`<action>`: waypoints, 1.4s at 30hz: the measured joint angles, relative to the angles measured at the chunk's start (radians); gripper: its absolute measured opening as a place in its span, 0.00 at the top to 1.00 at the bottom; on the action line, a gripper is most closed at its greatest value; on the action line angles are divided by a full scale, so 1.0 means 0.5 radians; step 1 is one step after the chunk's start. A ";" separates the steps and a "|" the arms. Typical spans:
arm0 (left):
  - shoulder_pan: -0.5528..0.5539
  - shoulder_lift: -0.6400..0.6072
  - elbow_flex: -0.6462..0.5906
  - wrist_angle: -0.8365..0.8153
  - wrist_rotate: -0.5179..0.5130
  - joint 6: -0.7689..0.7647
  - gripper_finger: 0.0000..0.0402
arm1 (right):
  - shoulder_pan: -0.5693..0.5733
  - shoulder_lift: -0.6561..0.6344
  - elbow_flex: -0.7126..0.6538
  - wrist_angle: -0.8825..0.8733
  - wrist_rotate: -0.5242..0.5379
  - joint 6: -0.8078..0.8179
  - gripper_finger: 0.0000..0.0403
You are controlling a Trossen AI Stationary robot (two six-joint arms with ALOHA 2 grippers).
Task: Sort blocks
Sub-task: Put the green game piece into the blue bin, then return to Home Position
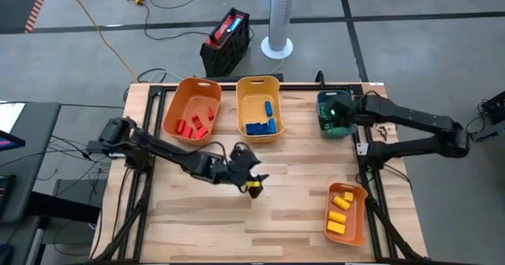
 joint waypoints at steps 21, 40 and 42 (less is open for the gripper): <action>-0.187 -0.557 0.000 -1.124 -0.358 -0.180 0.36 | -0.635 0.602 -0.003 0.296 -0.533 -0.859 0.51; -0.214 -1.238 -0.694 -0.740 -0.449 -0.284 0.49 | -0.400 -0.894 -0.014 0.403 -0.613 -0.626 0.36; -0.215 -1.385 -0.885 -0.517 -0.431 -0.290 0.50 | -0.328 -1.029 -0.014 0.406 -0.612 -0.543 0.36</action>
